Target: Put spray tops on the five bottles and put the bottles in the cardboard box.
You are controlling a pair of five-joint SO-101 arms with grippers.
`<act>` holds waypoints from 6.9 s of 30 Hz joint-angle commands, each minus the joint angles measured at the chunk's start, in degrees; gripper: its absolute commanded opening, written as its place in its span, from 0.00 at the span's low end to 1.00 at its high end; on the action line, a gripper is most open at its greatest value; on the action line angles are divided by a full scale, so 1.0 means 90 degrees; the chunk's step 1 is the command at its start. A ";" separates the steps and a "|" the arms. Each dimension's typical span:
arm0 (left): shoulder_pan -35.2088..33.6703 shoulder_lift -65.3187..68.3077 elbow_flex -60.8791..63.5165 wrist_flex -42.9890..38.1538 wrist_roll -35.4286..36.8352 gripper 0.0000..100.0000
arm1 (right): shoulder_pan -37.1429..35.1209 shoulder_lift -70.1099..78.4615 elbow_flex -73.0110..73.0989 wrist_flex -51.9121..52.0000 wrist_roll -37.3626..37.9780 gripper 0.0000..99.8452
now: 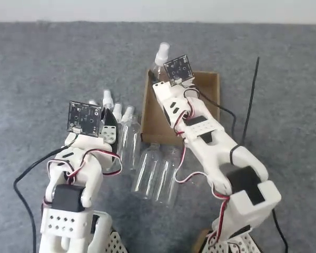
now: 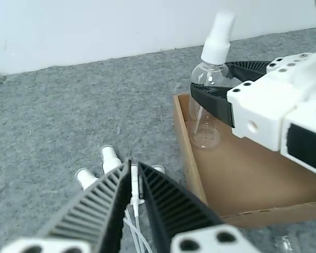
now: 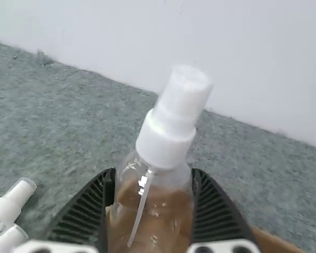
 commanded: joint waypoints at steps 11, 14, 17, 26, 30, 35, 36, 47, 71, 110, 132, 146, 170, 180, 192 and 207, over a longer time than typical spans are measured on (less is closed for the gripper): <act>-0.0029 0.0000 -0.0103 -0.0166 0.0059 0.01 | 0.0044 0.0523 -0.0801 -0.0181 0.0107 0.01; -0.0029 0.0000 -0.0103 -0.0166 0.0059 0.01 | 0.0044 0.0523 -0.0801 -0.0181 0.0107 0.01; -0.0029 0.0000 -0.0103 -0.0166 0.0059 0.01 | 0.0044 0.0523 -0.0801 -0.0181 0.0107 0.01; -0.0029 0.0000 -0.0103 -0.0156 0.0059 0.01 | 0.0044 0.0562 -0.0801 -0.0181 0.0107 0.01; -0.0029 0.0000 -0.0103 -0.0156 0.0059 0.01 | 0.0034 0.0552 -0.0801 -0.0181 0.0107 0.01; -0.0029 0.0000 -0.0103 -0.0156 0.0059 0.01 | 0.0034 0.0532 -0.0781 -0.0181 0.0117 0.04; -0.0029 0.0000 -0.0103 -0.0156 0.0059 0.01 | 0.0024 0.0532 -0.0781 -0.0181 0.0117 0.07; -0.0029 0.0000 -0.0103 -0.0156 0.0059 0.01 | -0.0044 0.0562 -0.0772 -0.0112 0.0127 0.16; -0.0029 0.0000 -0.0103 -0.0166 0.0059 0.01 | -0.0230 0.0513 -0.0654 -0.0112 0.0567 0.16; -0.0029 0.0010 -0.0103 -0.0195 0.0068 0.01 | -0.0230 0.0523 -0.0645 -0.0103 0.0576 0.28; -0.0029 0.0010 -0.0103 -0.0195 0.0068 0.01 | -0.0200 -0.0982 -0.0733 0.0786 0.0537 0.28; -0.0029 0.0010 -0.0103 -0.0195 0.0068 0.01 | -0.0230 -0.4899 -0.0703 0.4527 0.0498 0.27; -0.0029 0.0039 -0.0103 -0.0195 0.0068 0.01 | -0.0181 -0.8181 0.1045 1.1072 -0.2637 0.39; -0.0029 0.0039 -0.0103 -0.0195 0.0068 0.01 | 0.0835 -0.6608 0.1299 1.0300 -0.2676 0.22; -0.0029 0.0039 -0.0103 -0.0205 0.0068 0.01 | 0.0894 -0.4557 0.1289 1.0193 -0.3370 0.50; -0.0029 0.0039 -0.0103 -0.0205 0.0068 0.01 | 0.0542 -0.3306 0.1455 0.9031 -0.3370 0.42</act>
